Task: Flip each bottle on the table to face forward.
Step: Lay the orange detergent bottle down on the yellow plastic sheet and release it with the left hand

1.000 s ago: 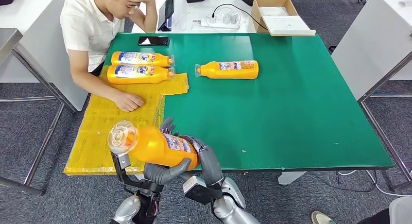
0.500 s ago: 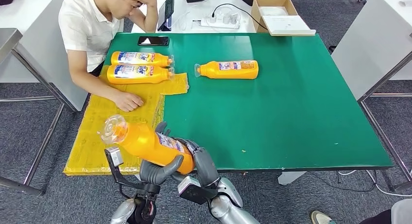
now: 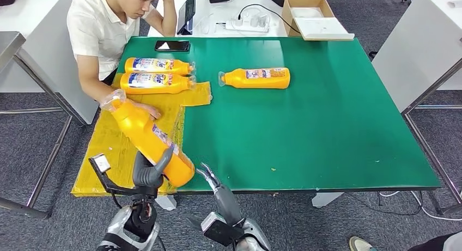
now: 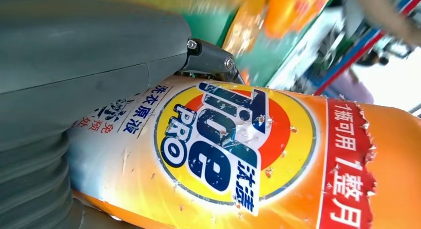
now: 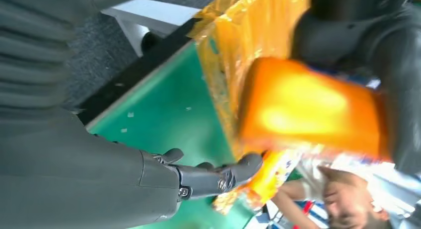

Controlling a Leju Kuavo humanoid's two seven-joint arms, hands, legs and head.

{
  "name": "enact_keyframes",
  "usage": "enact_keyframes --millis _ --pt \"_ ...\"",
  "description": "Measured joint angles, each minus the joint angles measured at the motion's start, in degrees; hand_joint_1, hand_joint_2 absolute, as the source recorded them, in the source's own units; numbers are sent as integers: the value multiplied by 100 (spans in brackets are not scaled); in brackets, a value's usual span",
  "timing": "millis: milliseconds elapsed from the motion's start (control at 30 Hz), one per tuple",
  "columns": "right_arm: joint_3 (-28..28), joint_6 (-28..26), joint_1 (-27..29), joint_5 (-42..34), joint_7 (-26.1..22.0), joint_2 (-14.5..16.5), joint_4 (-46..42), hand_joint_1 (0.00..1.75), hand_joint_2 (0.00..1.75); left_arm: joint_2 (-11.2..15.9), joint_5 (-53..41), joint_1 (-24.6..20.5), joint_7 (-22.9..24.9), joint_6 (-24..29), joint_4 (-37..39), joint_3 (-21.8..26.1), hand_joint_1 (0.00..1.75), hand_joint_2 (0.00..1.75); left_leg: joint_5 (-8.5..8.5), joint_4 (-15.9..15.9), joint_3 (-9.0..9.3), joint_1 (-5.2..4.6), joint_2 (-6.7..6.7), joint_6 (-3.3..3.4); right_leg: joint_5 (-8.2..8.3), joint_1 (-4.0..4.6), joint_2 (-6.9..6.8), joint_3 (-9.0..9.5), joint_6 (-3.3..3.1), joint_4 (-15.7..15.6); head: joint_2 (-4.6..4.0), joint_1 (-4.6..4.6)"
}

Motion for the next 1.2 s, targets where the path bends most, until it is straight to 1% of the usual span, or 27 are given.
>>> enact_keyframes --millis 100,167,233,300,333,367,433,467,533,633,700,767,867,933,1000,1033,1067,1133,1167,1200 --pt "-200 -381 215 -270 0 -149 -251 0 0 130 -362 -12 40 392 70 205 175 175 0 0 -2 0 -1 0 0 -1 0 0 0 0 -1 1" --pt "-407 -589 358 -443 0 -267 -468 0 0 215 -557 22 48 535 79 301 175 175 0 0 -5 -2 -2 0 0 -2 0 0 0 -1 0 2" --pt "-618 -729 480 -521 0 -380 -674 0 0 285 -690 72 58 634 55 373 175 175 -1 0 -6 -3 -2 1 0 -4 0 -1 0 -2 0 2" --pt "-840 -927 614 -539 0 -461 -888 0 0 355 -988 119 14 888 -10 422 175 175 -1 0 -8 -3 -4 1 0 -4 -1 -1 0 -4 0 2" --pt "-980 -1048 689 -546 0 -494 -1013 0 0 402 -1343 132 -66 1195 -46 437 175 175 -1 0 -8 -4 -5 1 0 -4 -2 -1 0 -4 -1 1" --pt "-1127 -1161 764 -552 0 -523 -1139 0 0 458 -1854 136 -159 1611 -71 442 175 175 -1 0 -8 -4 -6 1 0 -4 -2 -2 0 -5 -1 1" --pt "-1445 -1324 915 -552 0 -572 -1415 0 0 590 -3301 124 -298 2567 -91 421 175 175 -1 0 -7 -3 -6 1 0 -3 -2 -3 0 -5 -2 1" --pt "-1589 -1361 979 -545 0 -588 -1540 0 0 653 -4020 109 -310 2888 -90 399 175 175 -1 0 -7 -3 -6 1 0 -3 -2 -3 0 -5 -1 0" --pt "-1815 -1408 1081 -525 0 -603 -1755 0 0 765 -5136 47 -176 3202 -49 328 175 175 0 0 -6 -3 -9 1 0 -3 -3 -2 0 -5 -1 -1" --pt "-2034 -1473 1181 -485 0 -581 -2071 0 0 930 -6834 -236 449 3258 355 101 175 175 1 0 -4 -2 -7 0 1 -3 -3 -2 0 -4 -1 1" --pt "-2109 -1452 1192 -438 0 -548 -2224 0 0 1038 -7974 -565 806 3056 853 -71 175 175 4 0 -3 -2 -3 0 3 -2 -2 -1 0 -3 0 1" --pt "-2126 -1403 1165 -395 0 -496 -2286 0 0 1099 -8663 -960 1004 2803 1437 -204 175 175 9 0 -1 -2 -2 -1 6 -2 -2 -1 -1 -2 -1 1" --pt "-2128 -1357 1092 -385 0 -410 -2297 0 0 1130 -9088 -1466 1102 2593 2216 -322 175 175 16 0 -1 -2 1 -3 7 -3 -2 0 -1 2 -1 1" --pt "-2128 -1347 1058 -395 0 -377 -2297 0 0 1140 -9138 -1690 1114 2491 2582 -373 175 175 16 0 -1 -2 0 -3 7 -3 -2 1 -1 3 0 1" --pt "-2128 -1331 1032 -428 0 -357 -2295 0 0 1141 -9120 -1907 1113 2267 2918 -408 175 175 16 0 -1 -2 -10 -3 6 -3 -4 4 0 3 -1 2" --pt "-2128 -1317 1016 -450 0 -347 -2291 0 0 1140 -9105 -2018 1111 2130 3078 -419 149 175 16 0 -1 -2 -15 -4 5 -4 -5 7 0 3 -1 2" --pt "-2128 -1299 997 -474 0 -338 -2283 0 0 1140 -9090 -2132 1110 1993 3240 -427 108 175 15 0 0 -2 -20 -4 4 -4 -6 10 0 2 -1 2" --pt "-2127 -1260 958 -521 0 -321 -2257 0 0 1141 -9035 -2358 1115 1730 3571 -439 21 175 14 -1 7 -2 -27 -5 2 -4 -8 20 -2 1 -1 1" --pt "-2126 -1247 939 -541 0 -314 -2240 0 0 1143 -8989 -2465 1119 1609 3729 -442 3 175 12 -2 12 -2 -29 -6 0 -4 -8 26 -2 0 -1 1" --pt "-2126 -1239 921 -560 0 -306 -2221 0 0 1147 -8930 -2563 1122 1495 3876 -440 0 175 11 -3 15 -2 -29 -7 0 -3 -8 30 -4 1 -1 1"
